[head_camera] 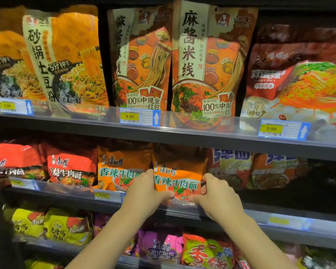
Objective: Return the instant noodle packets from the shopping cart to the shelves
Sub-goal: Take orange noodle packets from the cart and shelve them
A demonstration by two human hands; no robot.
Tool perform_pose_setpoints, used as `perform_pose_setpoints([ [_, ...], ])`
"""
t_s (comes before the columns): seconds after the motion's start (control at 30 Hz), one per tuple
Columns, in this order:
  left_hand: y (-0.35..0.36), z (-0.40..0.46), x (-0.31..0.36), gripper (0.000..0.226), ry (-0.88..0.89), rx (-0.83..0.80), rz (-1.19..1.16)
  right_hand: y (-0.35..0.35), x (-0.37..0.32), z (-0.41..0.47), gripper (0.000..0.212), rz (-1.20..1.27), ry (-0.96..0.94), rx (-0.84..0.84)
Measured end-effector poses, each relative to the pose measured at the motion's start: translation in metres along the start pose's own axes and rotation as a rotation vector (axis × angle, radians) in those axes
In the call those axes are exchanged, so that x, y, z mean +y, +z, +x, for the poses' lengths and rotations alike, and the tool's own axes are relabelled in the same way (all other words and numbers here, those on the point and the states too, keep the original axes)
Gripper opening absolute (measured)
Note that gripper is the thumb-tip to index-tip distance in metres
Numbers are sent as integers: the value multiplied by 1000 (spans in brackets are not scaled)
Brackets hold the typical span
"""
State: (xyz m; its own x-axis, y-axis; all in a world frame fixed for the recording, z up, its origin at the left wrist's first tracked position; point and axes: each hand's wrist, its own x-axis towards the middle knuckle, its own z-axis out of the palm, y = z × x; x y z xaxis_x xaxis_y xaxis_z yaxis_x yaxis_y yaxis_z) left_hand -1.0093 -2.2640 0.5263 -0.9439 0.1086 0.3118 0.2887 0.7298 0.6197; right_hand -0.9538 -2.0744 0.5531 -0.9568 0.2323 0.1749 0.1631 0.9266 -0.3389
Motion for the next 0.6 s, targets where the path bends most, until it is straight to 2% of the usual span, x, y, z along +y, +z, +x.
perform_pose_setpoints([
  [0.17,-4,8,11,56,-50,-6,54,-8,-5,11,48,105,51,-79],
  [0.3,-10,-5,6,51,-5,-16,1,-13,1,3,49,78,31,-84],
  [0.43,-25,-18,2,48,47,18,-6,-25,3,-13,66,-1,-27,-9],
  [0.53,-37,-28,4,66,54,118,8,-32,5,-25,78,-75,-92,82],
  [0.6,-44,-37,0,84,81,182,65,-36,8,-32,87,-141,-131,85],
])
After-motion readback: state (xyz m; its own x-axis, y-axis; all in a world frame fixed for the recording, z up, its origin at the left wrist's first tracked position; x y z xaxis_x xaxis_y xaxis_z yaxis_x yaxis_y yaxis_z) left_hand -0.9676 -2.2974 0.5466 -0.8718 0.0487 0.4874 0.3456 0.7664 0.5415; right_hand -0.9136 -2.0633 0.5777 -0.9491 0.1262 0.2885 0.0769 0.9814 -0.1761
